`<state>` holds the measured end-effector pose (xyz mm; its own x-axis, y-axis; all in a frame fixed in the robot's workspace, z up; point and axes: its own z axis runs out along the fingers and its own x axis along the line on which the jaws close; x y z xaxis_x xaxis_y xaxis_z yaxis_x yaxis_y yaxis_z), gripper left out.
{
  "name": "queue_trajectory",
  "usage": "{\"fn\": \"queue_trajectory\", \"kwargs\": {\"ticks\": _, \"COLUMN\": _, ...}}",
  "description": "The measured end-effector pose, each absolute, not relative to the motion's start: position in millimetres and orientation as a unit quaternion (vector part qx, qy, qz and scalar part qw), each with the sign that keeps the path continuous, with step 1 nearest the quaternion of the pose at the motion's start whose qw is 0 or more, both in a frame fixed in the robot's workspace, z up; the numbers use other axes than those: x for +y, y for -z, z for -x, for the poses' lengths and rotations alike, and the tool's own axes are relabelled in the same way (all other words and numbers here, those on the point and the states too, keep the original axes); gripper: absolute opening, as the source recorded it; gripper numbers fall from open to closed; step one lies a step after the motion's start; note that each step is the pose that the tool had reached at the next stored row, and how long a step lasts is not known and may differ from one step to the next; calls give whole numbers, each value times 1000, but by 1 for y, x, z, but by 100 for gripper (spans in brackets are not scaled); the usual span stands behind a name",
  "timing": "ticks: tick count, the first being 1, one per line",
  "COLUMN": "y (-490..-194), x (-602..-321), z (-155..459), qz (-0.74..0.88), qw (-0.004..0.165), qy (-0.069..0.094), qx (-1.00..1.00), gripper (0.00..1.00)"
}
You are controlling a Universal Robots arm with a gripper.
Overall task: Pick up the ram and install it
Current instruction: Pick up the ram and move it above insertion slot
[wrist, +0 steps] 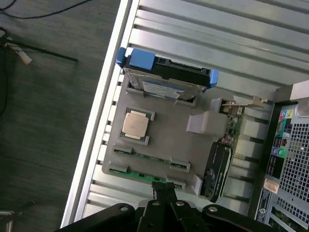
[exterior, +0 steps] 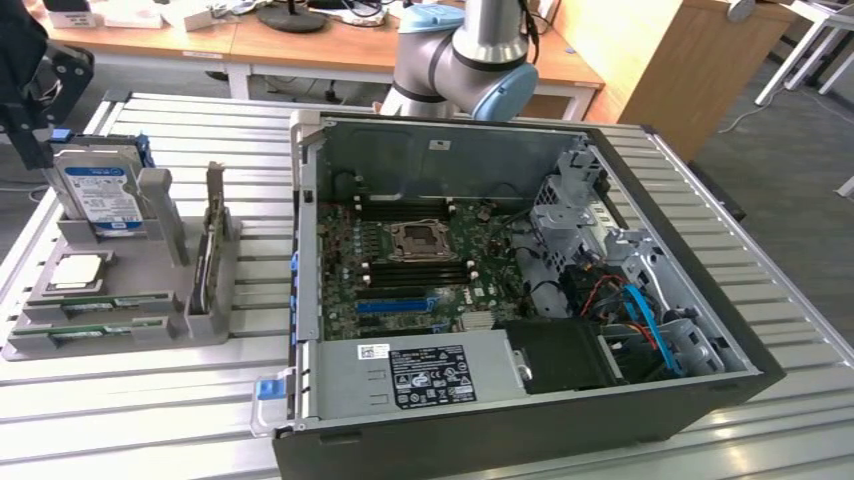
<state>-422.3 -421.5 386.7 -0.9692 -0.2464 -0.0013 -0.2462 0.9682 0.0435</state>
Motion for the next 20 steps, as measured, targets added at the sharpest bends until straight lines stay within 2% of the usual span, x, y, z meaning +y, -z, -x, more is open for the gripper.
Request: {"fn": "queue_trajectory", "kwargs": {"ticks": 20, "y": -386, "x": -421, "z": 422, "qz": -301, "qw": 6, "qy": 21, "qx": -953, "gripper": 11}}
